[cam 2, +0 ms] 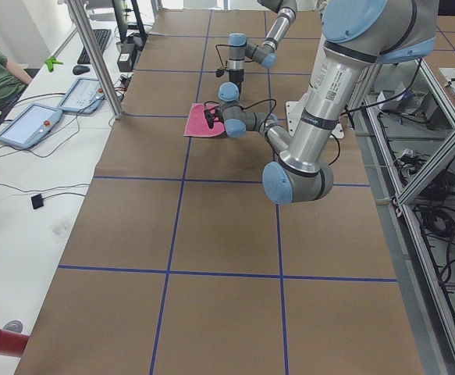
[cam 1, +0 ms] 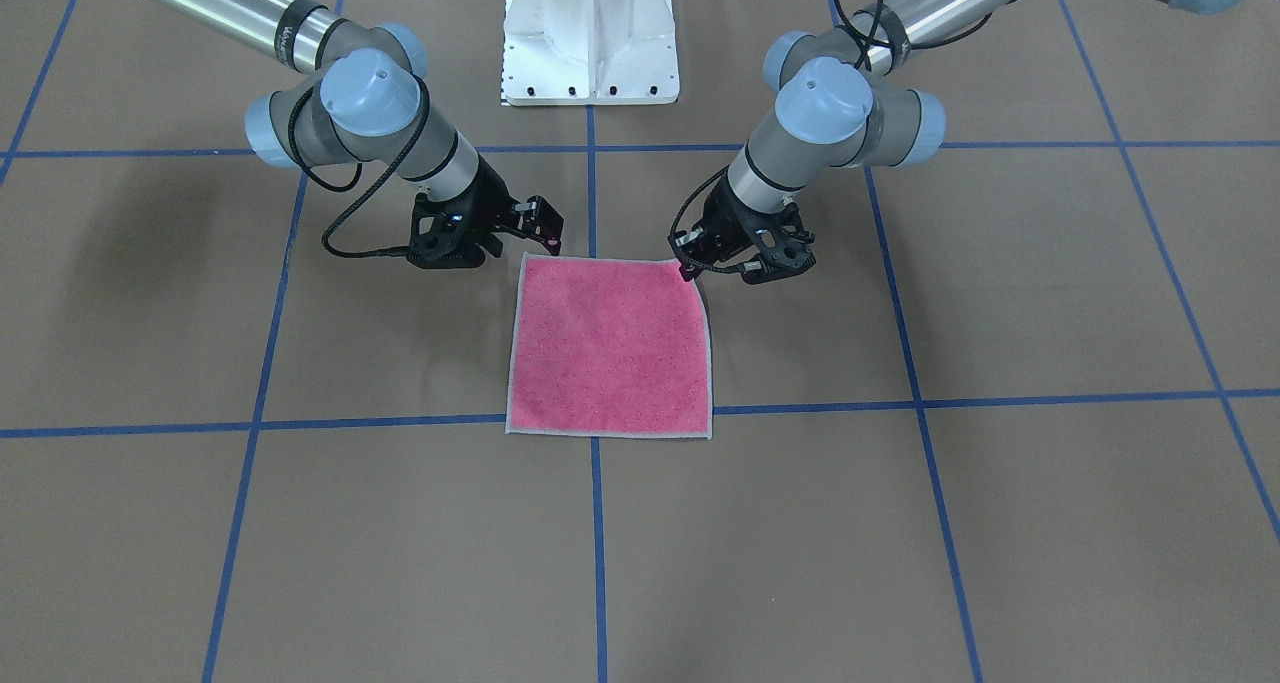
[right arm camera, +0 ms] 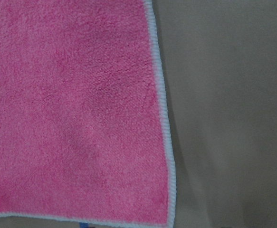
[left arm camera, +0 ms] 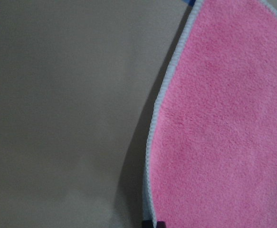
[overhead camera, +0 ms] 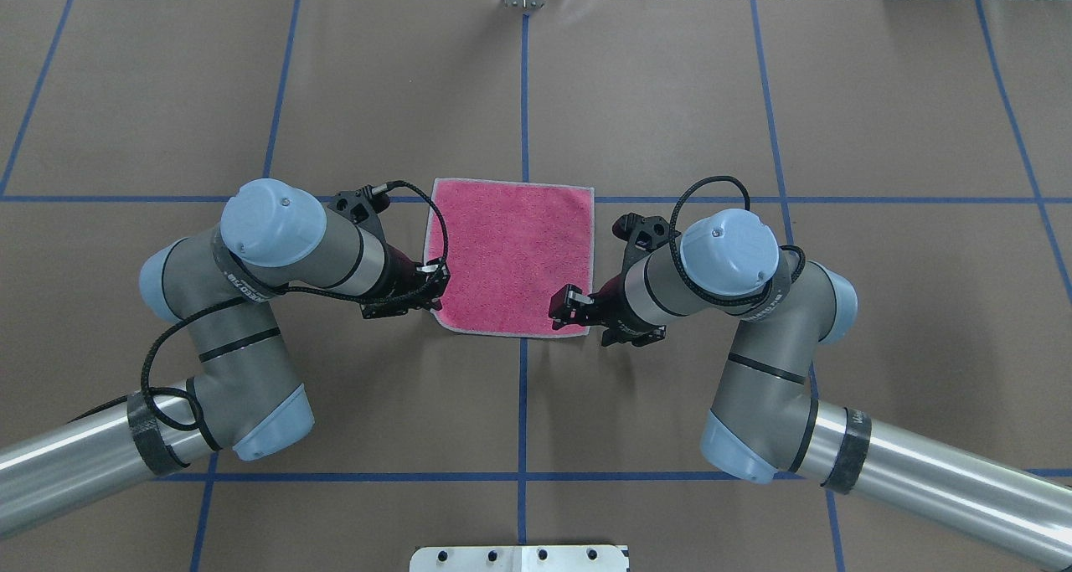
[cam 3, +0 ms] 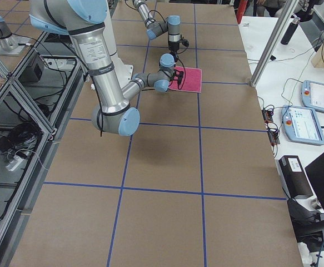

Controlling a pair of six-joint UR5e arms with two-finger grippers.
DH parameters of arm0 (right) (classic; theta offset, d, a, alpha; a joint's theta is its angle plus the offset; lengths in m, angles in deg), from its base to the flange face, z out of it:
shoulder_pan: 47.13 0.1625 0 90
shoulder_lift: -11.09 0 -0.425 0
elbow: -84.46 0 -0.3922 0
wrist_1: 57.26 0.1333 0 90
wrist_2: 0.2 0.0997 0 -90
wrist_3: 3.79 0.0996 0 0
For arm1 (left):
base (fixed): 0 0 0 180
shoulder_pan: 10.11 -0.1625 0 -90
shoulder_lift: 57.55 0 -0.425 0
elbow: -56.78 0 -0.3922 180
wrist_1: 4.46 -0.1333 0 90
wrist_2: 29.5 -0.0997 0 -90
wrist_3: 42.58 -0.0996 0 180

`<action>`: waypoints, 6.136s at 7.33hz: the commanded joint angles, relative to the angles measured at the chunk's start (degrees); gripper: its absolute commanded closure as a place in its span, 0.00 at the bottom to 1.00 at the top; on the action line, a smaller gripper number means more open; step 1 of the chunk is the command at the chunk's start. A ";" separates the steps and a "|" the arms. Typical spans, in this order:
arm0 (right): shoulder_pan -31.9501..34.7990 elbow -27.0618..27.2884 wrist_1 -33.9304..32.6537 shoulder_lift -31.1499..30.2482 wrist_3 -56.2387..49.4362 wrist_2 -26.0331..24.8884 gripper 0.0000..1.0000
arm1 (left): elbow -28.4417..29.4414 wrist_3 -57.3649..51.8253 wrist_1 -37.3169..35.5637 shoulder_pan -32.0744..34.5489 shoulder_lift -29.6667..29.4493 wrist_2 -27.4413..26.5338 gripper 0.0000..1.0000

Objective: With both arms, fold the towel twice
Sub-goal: 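Grasp the pink towel's near corners with both grippers, then lift the near edge with both grippers and fold it over the far edge, then lower the folded edge onto the far edge and open both grippers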

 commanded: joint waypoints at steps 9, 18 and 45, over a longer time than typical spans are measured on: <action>1.27 0.84 1.13 0.67 0.66 0.06 1.00 | -0.71 0.26 0.01 0.35 -0.42 0.00 1.00; 9.88 -9.17 4.56 8.23 4.80 -1.07 1.00 | 8.95 0.35 0.28 7.21 -7.46 0.35 1.00; 13.92 -13.83 4.04 10.08 2.88 -1.80 0.01 | 16.69 4.91 4.58 9.85 -12.03 -0.09 0.00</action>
